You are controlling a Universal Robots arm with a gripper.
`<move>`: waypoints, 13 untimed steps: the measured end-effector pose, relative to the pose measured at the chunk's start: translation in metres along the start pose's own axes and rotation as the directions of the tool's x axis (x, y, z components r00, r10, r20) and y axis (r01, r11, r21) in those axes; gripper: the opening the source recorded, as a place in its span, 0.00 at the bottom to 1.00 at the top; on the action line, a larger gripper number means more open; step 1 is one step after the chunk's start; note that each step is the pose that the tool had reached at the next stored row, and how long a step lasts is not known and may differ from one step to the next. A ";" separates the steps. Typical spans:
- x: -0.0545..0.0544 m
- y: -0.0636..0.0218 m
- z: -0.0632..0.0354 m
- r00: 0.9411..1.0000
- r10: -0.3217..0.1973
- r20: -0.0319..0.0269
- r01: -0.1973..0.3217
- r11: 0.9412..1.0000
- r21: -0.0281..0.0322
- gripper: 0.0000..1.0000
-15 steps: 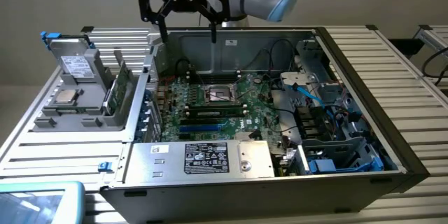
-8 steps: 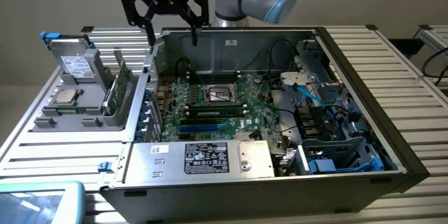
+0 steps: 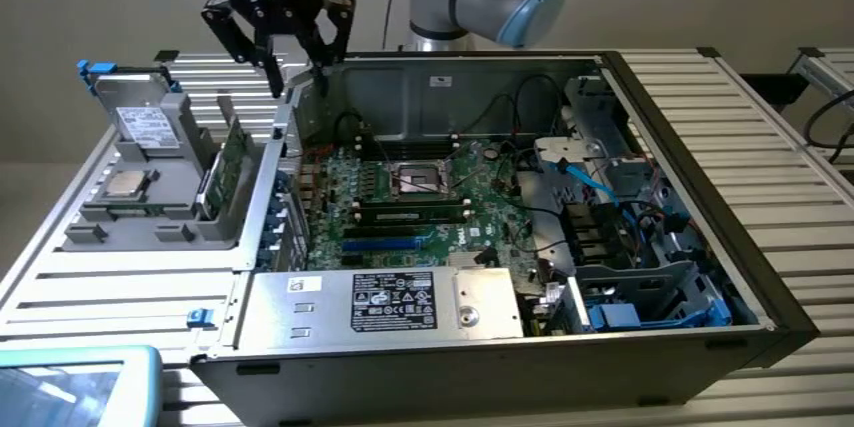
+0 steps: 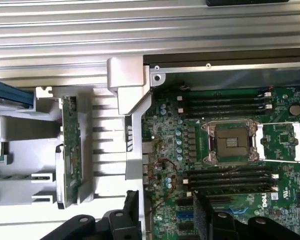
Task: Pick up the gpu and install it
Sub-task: 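Reach for the gpu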
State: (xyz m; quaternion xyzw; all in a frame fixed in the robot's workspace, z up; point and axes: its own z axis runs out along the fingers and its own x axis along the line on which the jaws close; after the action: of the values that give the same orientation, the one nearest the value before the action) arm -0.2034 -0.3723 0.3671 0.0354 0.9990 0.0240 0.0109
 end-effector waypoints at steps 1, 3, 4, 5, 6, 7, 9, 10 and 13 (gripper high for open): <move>0.005 0.0010 0.0018 1.000 0.000 0.000 0.000 1.000 0.000 0.54; 0.014 0.0031 0.0053 1.000 0.000 0.000 0.000 1.000 0.000 0.54; 0.018 0.0041 0.0071 1.000 0.000 0.000 0.000 1.000 0.000 0.54; 0.023 0.0052 0.0089 1.000 0.000 0.000 0.000 1.000 0.000 0.54; 0.028 0.0062 0.0106 1.000 0.000 0.000 0.000 1.000 0.000 0.54; 0.032 0.0071 0.0123 1.000 0.000 0.000 0.000 1.000 0.000 0.54; 0.042 0.0089 0.0155 1.000 0.000 0.000 0.000 1.000 0.000 0.54; 0.046 0.0098 0.0172 1.000 0.000 0.000 0.000 1.000 0.000 0.54; 0.060 0.0118 0.0219 1.000 0.000 0.000 0.000 1.000 0.000 0.54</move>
State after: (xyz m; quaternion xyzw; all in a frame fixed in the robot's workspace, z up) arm -0.2623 -0.3552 0.3445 0.0354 0.9990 0.0240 0.0109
